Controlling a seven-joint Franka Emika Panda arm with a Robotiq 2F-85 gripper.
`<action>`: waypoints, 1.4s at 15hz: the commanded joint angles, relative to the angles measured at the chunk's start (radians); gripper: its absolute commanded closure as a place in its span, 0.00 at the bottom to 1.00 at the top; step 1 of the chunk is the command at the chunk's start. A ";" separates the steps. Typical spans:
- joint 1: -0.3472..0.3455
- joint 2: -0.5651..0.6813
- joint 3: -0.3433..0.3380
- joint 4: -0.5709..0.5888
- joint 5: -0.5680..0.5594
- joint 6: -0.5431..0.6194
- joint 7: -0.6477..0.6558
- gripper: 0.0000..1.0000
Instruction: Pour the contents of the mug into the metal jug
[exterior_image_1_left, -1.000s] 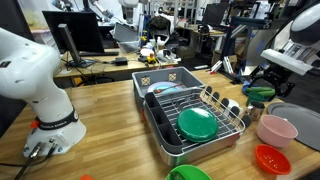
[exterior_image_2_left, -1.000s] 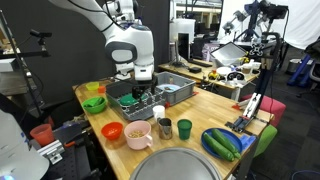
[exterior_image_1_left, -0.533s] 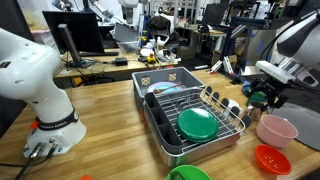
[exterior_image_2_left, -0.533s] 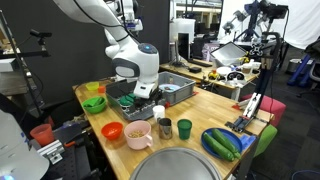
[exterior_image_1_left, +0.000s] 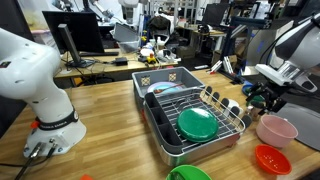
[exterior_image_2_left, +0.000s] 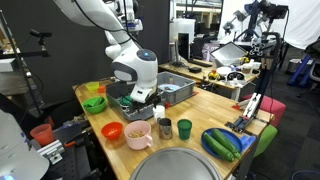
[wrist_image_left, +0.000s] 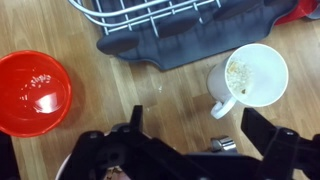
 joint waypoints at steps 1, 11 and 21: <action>0.011 0.007 -0.016 0.011 0.022 -0.009 0.004 0.00; -0.008 0.131 -0.019 0.110 0.303 -0.037 -0.024 0.00; 0.002 0.245 -0.029 0.199 0.373 -0.033 -0.017 0.00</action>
